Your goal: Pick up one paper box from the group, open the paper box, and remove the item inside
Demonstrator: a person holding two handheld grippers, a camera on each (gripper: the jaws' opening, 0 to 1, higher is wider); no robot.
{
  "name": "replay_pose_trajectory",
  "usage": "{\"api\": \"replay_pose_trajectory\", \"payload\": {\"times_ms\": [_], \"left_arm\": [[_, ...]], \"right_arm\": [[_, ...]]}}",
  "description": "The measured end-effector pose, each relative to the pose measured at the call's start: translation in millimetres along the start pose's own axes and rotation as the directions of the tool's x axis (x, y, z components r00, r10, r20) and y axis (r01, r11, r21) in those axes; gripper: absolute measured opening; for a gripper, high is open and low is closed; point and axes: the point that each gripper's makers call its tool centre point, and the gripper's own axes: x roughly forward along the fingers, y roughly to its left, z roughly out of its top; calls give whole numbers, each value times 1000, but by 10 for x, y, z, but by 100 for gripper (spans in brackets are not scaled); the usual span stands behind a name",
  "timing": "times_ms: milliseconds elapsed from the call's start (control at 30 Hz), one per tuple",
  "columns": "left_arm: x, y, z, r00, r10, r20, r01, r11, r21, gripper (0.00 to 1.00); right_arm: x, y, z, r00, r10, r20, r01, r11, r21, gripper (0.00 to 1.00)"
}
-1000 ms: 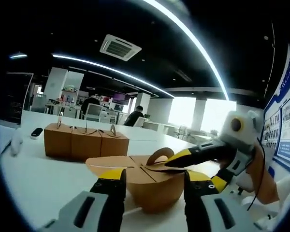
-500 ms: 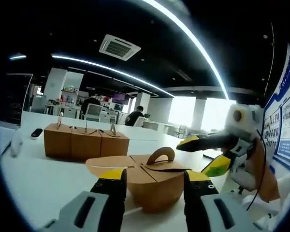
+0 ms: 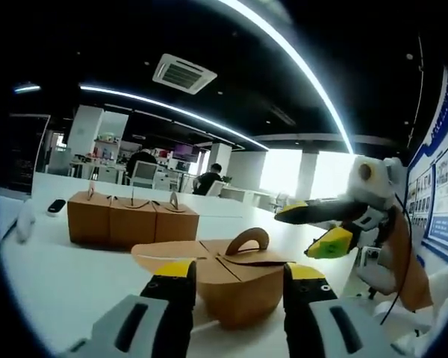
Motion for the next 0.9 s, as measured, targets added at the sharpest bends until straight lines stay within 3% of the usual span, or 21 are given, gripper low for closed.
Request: {"api": "replay_pose_trajectory", "payload": {"times_ms": [367, 767, 900], "left_arm": [[8, 25, -18, 1000, 3, -7, -3, 1000, 5, 46], [10, 25, -28, 1000, 0, -11, 0, 1000, 1, 45], [12, 27, -42, 1000, 1, -16, -1, 1000, 2, 45]], "right_arm": [[77, 18, -120, 991, -89, -98, 69, 979, -191, 38], [166, -14, -103, 975, -159, -157, 87, 917, -390, 32], [197, -15, -112, 971, -169, -170, 83, 903, -422, 30]]}}
